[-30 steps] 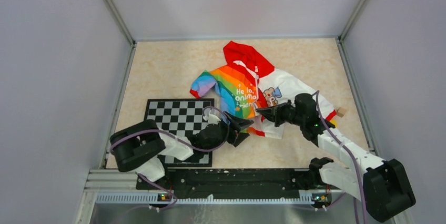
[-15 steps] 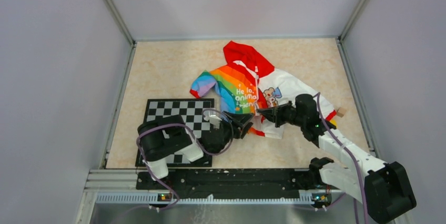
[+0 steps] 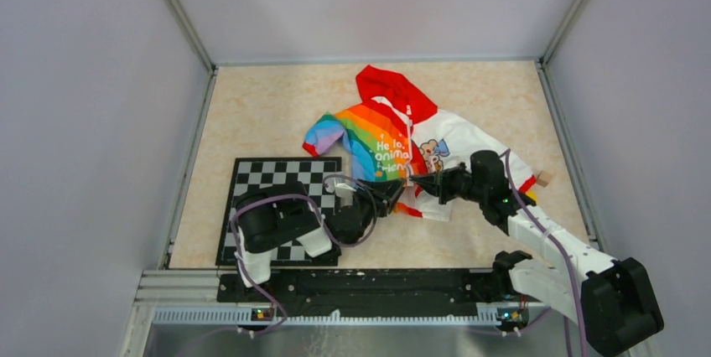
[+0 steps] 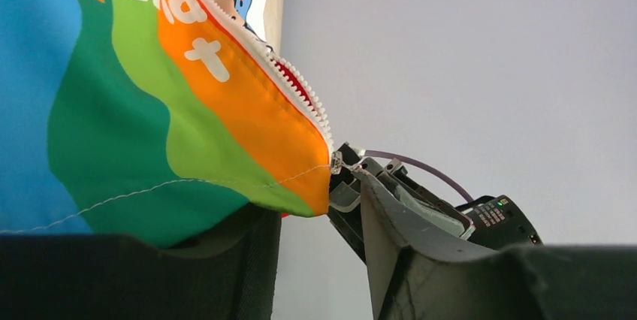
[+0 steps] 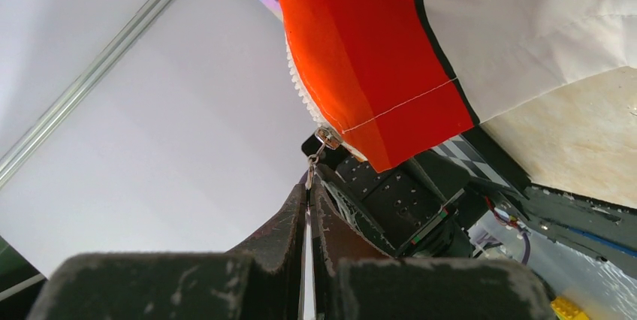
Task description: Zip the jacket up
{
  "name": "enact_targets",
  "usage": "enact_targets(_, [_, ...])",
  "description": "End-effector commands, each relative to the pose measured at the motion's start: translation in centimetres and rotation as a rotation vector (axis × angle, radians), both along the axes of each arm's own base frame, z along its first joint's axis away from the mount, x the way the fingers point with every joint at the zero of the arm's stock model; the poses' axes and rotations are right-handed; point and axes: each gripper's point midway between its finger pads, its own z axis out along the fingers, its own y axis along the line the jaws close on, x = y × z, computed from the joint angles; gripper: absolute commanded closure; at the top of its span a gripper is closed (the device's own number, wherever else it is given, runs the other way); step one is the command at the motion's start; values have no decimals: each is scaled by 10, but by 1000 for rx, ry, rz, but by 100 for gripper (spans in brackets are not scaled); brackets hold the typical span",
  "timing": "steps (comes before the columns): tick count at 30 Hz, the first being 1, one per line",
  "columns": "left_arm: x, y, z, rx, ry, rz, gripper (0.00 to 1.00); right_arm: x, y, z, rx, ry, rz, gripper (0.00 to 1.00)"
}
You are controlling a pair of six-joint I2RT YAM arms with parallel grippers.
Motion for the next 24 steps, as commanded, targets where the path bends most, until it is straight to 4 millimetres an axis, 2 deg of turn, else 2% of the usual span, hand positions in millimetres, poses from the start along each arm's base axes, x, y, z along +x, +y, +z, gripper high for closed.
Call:
enact_targets(1, [8,0,25,-58,-72,47,57,-3,1,9,17,-7,4,100])
enact_targets(7, [9,-1,21,-65,-86,46,70,-6,0,4,1,24,5,100])
enact_targets(12, [5,1,19,-69,-109,32,88,-4,0,5,-6,30,-2,100])
enact_targets(14, [1,2,17,-53,-121,15,99,-3,1,6,-10,39,-2,100])
enact_targets(20, [-11,9,-5,43,-125,-32,100,3,6,5,-43,91,19,100])
enact_targets(24, [-27,9,-32,203,-94,-91,100,9,4,8,-59,99,-16,100])
